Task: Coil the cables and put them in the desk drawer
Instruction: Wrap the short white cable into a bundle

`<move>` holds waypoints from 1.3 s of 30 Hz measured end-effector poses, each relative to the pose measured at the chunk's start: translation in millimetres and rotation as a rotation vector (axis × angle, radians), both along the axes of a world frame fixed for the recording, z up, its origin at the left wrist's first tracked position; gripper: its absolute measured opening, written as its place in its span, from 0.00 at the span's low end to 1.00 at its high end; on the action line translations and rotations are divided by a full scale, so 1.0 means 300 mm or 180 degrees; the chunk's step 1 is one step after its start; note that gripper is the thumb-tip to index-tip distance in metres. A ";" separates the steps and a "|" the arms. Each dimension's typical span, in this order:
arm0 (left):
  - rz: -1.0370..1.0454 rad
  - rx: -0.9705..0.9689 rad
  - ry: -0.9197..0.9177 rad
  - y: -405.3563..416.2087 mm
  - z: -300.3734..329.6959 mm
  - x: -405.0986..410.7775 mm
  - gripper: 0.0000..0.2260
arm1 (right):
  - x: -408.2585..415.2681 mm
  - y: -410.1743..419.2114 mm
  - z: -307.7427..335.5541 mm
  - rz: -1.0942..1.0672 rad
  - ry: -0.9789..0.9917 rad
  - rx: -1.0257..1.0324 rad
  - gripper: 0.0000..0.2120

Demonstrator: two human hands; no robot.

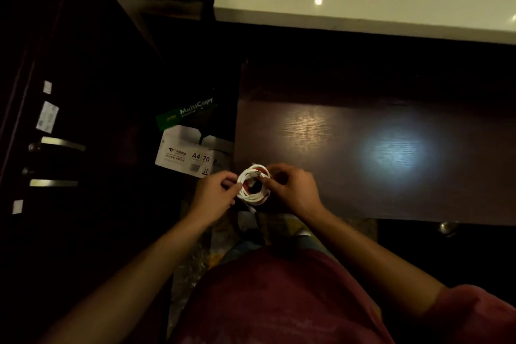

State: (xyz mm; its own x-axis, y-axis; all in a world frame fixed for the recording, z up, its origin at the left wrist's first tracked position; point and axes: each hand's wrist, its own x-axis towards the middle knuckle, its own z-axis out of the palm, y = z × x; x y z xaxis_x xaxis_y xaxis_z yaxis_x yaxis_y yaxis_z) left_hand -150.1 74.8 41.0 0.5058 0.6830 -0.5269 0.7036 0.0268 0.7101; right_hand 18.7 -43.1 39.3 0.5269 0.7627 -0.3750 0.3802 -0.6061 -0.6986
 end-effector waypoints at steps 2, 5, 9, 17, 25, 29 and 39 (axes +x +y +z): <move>-0.0039 0.0058 0.0019 0.006 -0.005 0.000 0.06 | -0.006 0.004 -0.006 -0.0003 -0.0110 -0.0044 0.15; -0.0087 0.0136 0.0015 0.012 -0.019 0.008 0.06 | -0.004 0.006 -0.009 -0.0006 -0.0188 -0.0136 0.17; -0.0152 0.0145 0.0089 0.016 -0.032 0.013 0.07 | -0.008 0.006 -0.012 0.0025 -0.0163 -0.0234 0.16; -0.0226 0.0170 0.0166 0.021 -0.032 0.028 0.06 | -0.005 0.022 -0.011 -0.0027 -0.0129 -0.0406 0.17; -0.0397 0.0379 0.0313 0.013 -0.024 0.028 0.06 | -0.001 0.014 -0.007 0.0043 -0.0029 -0.0530 0.16; -0.0466 0.0504 0.0462 0.011 -0.012 0.029 0.07 | 0.000 0.012 -0.003 0.0068 -0.0045 -0.0568 0.18; -0.1218 0.0764 0.0940 0.034 0.039 0.031 0.12 | 0.087 -0.015 0.103 -0.0015 -0.0385 -0.0122 0.17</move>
State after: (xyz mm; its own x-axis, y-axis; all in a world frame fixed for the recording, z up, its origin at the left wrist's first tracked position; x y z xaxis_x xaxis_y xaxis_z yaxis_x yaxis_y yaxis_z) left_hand -140.7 85.0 52.8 0.5962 0.5977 -0.5360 0.8018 -0.4094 0.4352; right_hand 44.7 -47.5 70.1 0.5736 0.7464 -0.3375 0.4573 -0.6336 -0.6241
